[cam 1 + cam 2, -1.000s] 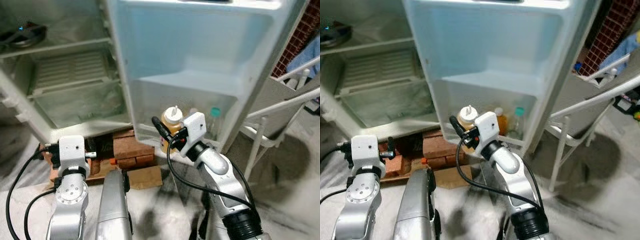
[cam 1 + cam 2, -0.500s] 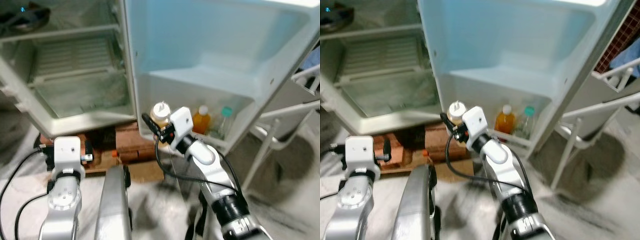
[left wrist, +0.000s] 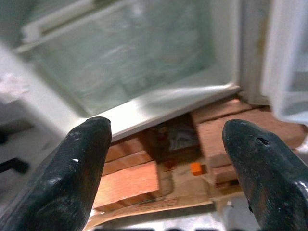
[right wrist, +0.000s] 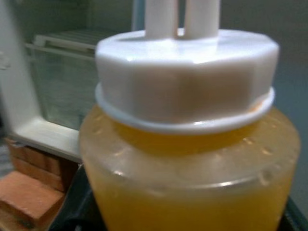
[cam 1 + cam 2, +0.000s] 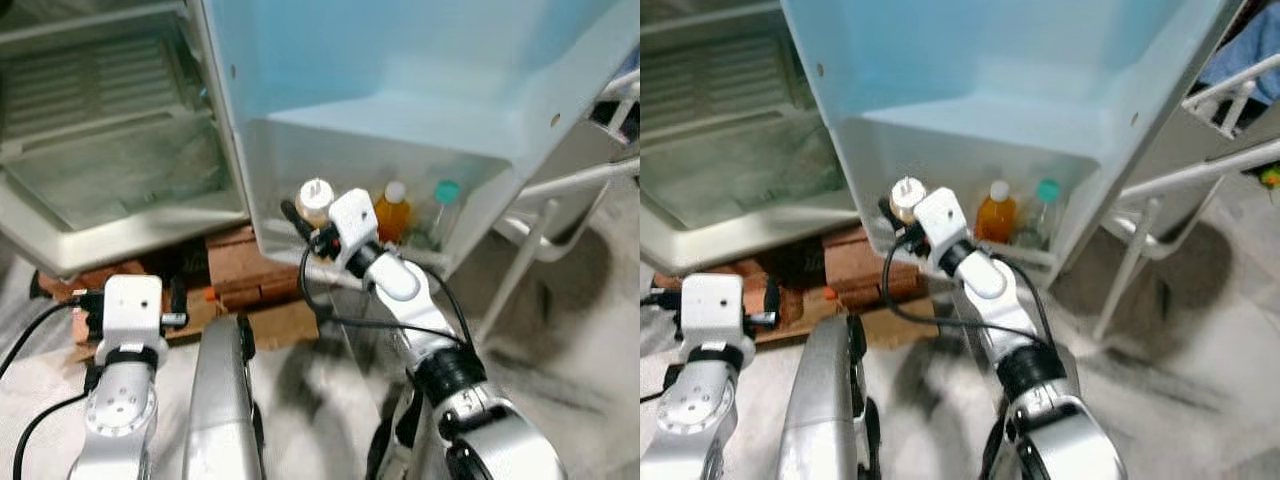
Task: Restocking fridge
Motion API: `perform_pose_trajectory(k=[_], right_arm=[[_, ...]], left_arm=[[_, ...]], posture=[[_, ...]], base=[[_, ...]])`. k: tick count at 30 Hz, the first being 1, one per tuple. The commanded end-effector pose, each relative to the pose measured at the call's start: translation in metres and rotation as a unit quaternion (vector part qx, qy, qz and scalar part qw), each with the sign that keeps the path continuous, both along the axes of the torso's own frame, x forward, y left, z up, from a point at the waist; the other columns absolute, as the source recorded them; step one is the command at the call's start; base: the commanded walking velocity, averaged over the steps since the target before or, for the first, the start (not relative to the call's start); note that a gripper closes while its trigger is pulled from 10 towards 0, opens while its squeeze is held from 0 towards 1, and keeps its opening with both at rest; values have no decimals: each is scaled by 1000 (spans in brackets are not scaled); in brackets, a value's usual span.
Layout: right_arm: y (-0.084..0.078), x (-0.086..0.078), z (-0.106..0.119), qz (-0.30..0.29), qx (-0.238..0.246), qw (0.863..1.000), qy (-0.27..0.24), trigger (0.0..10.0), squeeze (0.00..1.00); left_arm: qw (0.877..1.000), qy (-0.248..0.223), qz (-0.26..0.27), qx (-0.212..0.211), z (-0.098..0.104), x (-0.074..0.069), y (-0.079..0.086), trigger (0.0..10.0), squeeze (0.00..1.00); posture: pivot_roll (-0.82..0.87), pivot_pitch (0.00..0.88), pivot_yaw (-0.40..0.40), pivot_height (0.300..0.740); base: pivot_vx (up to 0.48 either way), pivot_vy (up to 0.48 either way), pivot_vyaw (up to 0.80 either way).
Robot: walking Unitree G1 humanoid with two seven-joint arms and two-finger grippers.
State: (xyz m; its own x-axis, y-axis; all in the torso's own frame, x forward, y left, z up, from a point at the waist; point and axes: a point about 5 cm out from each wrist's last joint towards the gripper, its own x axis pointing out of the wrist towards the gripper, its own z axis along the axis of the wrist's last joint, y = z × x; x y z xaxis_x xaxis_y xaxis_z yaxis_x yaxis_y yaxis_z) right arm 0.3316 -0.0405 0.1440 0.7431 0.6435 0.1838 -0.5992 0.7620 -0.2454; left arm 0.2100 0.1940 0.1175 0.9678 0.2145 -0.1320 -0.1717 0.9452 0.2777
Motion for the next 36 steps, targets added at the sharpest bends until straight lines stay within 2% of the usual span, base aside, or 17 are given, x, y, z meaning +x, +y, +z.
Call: perform_pose_trajectory(k=[1, 8, 15, 20, 26, 32, 35, 36], right_arm=[[-1, 7, 6, -30, -16, 999, -34, 10000, 0], [3, 11, 7, -53, -7, 997, -62, 10000, 0], [15, 11, 18, -88, -12, 987, -132, 10000, 0], [25, 10, 34, -94, 1, 978, -184, 10000, 0], [35, 3, 21, -88, -21, 977, -194, 10000, 0], [36, 0, 1, -90, -37, 984, -151, 10000, 0], [30, 4, -16, -114, -36, 990, -75, 10000, 0], [29, 4, -18, -117, -34, 990, -64, 10000, 0]], left_arm=[[1000, 6, -1, 4, 3, -5, -1, 10000, 0], [1000, 12, -5, 11, 5, -14, -1, 10000, 0], [1000, 11, -11, 20, 11, -23, -6, 10000, 0], [1000, 15, -11, 20, 12, -28, -8, 10000, 0], [1000, 19, -12, 21, 14, -32, -11, 10000, 0], [999, 22, -12, 21, 14, -33, -11, 10000, 0], [999, 23, -12, 23, 13, -32, -12, 10000, 0], [999, 23, -12, 23, 13, -32, -12, 10000, 0]], posture=[[216, 267, -5, 460], [240, 300, -6, 460], [255, 337, -17, 460], [260, 357, -23, 460], [272, 369, -30, 460], [274, 372, -32, 460], [273, 369, -37, 460], [275, 364, -40, 460]], base=[[0, 0, 0], [0, 0, 0], [0, 0, 0], [0, 0, 0], [0, 0, 0], [0, 0, 0], [0, 0, 0], [0, 0, 0]])
